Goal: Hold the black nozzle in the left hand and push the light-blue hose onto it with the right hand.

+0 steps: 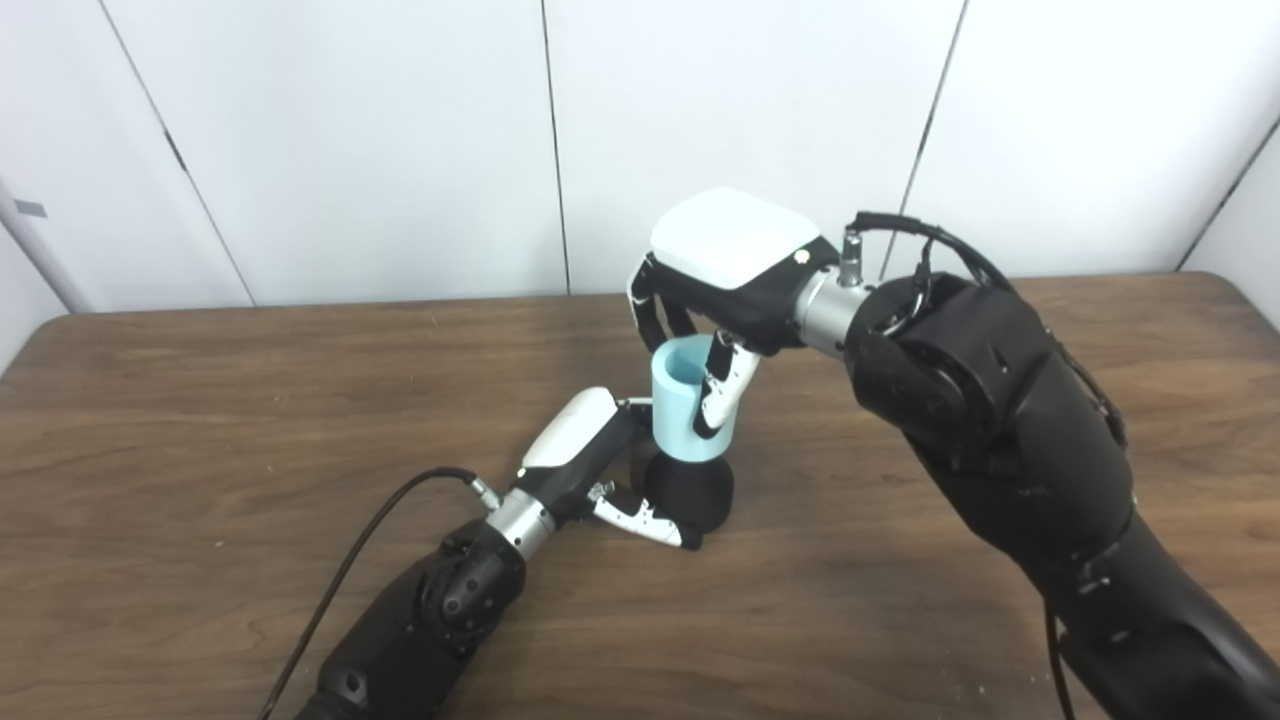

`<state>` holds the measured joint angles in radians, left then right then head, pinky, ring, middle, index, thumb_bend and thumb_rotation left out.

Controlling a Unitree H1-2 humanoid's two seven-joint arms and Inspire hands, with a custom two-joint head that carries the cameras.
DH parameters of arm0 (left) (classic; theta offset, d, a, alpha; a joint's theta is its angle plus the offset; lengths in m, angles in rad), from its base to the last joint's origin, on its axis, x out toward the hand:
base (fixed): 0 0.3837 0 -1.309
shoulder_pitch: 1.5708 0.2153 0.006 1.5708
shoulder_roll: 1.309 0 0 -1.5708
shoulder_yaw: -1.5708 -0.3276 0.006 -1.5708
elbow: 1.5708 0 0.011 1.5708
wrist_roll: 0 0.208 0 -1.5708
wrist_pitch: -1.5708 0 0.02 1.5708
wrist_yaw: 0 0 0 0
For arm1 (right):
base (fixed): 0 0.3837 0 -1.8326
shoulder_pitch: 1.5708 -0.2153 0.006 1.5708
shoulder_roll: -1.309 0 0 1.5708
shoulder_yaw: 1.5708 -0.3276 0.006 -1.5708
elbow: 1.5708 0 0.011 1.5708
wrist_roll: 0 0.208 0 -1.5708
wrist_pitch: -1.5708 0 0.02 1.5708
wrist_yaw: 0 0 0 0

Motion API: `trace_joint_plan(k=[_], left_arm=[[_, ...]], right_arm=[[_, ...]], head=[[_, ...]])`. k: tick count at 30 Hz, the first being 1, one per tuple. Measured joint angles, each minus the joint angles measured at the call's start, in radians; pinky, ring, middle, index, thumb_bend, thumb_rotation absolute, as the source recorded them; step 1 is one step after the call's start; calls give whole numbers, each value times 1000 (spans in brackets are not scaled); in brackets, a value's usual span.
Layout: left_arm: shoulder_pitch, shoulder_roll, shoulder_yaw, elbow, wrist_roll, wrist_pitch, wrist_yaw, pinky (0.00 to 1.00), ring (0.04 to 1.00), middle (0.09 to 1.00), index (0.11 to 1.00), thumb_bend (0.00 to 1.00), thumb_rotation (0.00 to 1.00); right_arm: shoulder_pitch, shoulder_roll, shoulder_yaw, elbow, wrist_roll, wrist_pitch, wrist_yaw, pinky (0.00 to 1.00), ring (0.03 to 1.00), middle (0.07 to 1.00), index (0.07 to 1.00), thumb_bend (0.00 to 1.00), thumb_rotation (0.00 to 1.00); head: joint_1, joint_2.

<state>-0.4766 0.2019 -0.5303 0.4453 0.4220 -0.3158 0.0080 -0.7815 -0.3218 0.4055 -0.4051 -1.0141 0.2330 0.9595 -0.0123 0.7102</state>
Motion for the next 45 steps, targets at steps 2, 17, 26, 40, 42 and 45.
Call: trace_joint_plan(k=[2, 17, 26, 40, 42, 45], left_arm=[[0, 0, 0, 0, 0, 0, 0, 744, 574, 461, 475, 517, 85], [1, 0, 0, -2, 0, 3, 0, 752, 576, 464, 475, 517, 85], [2, 0, 0, -2, 0, 3, 0, 752, 573, 461, 475, 517, 85], [4, 0, 0, -8, 0, 3, -1, 752, 575, 461, 475, 517, 85], [5, 0, 0, -9, 0, 3, -2, 752, 571, 461, 475, 517, 85], [5, 0, 0, -9, 0, 3, -2, 752, 572, 461, 475, 517, 85]], right_arm=[[1, 0, 1, 0, -2, 0, -1, 58, 146, 450, 475, 531, 0], [13, 9, 6, -1, -22, -3, 3, 50, 133, 443, 476, 530, 0], [17, 9, 10, -6, -23, -7, 3, 57, 138, 415, 475, 529, 0], [60, 6, 10, -62, -54, -18, -14, 55, 133, 461, 476, 531, 0], [71, 6, 10, -70, -60, -27, -20, 52, 131, 462, 476, 531, 0], [80, 6, 8, -71, -62, -37, -37, 49, 128, 461, 475, 531, 0]], head=[[0, 0], [0, 3], [0, 3], [0, 6], [-2, 6], [-2, 8]])
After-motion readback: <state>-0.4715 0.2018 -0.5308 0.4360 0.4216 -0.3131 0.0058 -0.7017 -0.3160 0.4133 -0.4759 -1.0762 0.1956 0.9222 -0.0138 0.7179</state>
